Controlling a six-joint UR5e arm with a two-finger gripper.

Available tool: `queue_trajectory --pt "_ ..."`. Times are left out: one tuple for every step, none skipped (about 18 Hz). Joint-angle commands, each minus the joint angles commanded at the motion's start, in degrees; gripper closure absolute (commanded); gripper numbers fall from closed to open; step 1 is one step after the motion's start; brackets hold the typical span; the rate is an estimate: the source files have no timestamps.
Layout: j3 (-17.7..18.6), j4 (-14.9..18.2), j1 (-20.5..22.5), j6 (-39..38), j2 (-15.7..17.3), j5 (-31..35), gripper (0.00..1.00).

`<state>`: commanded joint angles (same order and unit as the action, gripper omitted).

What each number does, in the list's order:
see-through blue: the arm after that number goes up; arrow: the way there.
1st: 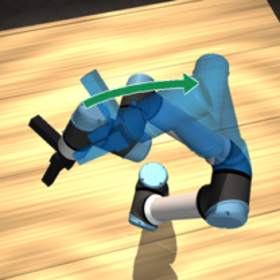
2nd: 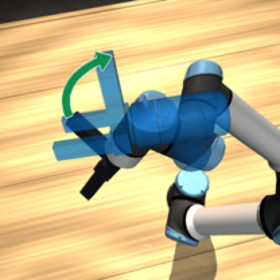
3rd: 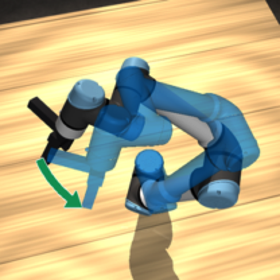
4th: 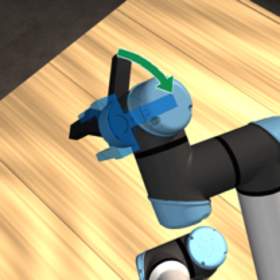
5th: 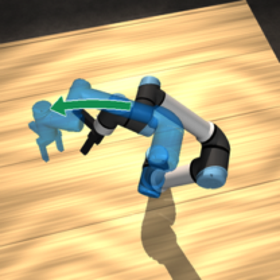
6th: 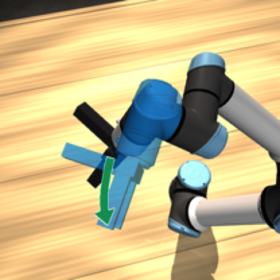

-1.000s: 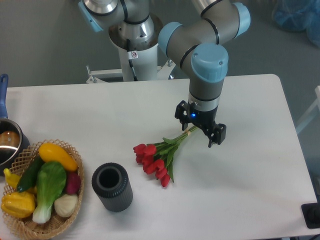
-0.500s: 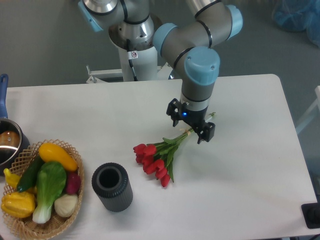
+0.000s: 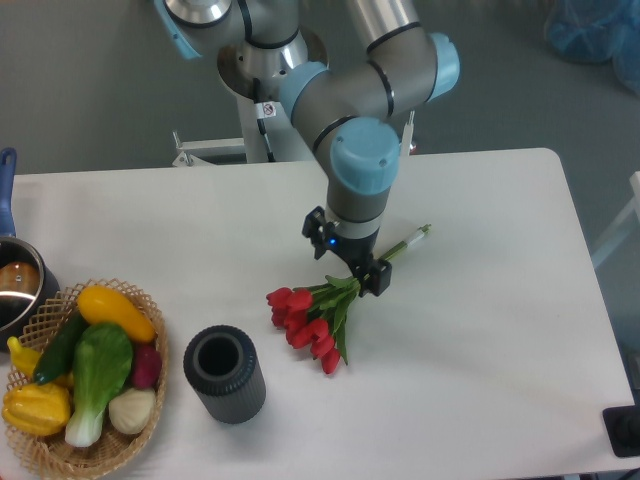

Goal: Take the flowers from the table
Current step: 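Lower the gripper onto the tulip stems just below the blooms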

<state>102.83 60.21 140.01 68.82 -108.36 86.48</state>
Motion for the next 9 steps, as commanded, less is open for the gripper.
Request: queue_trajectory --pt "0.1 0.0 -0.5 -0.1 -0.7 0.2 0.0" --pt "0.1 0.0 -1.9 -0.5 -1.3 0.7 0.0" --pt "0.0 0.0 -2.8 -1.7 -1.7 1.7 0.0" --pt "0.0 -0.1 -3.0 -3.4 -2.0 3.4 0.0" --pt "0.0 -0.6 -3.2 -5.0 -2.6 5.3 0.0" --pt "0.0 -1.8 -3.9 -6.2 -3.0 6.3 0.0" --pt "0.0 -3.2 -4.8 -7.2 -3.7 6.9 0.0" --pt "0.1 -4.2 -5.4 -8.1 -4.5 7.6 0.0" --pt "0.1 -4.6 -5.6 -8.7 -4.7 8.6 0.0"
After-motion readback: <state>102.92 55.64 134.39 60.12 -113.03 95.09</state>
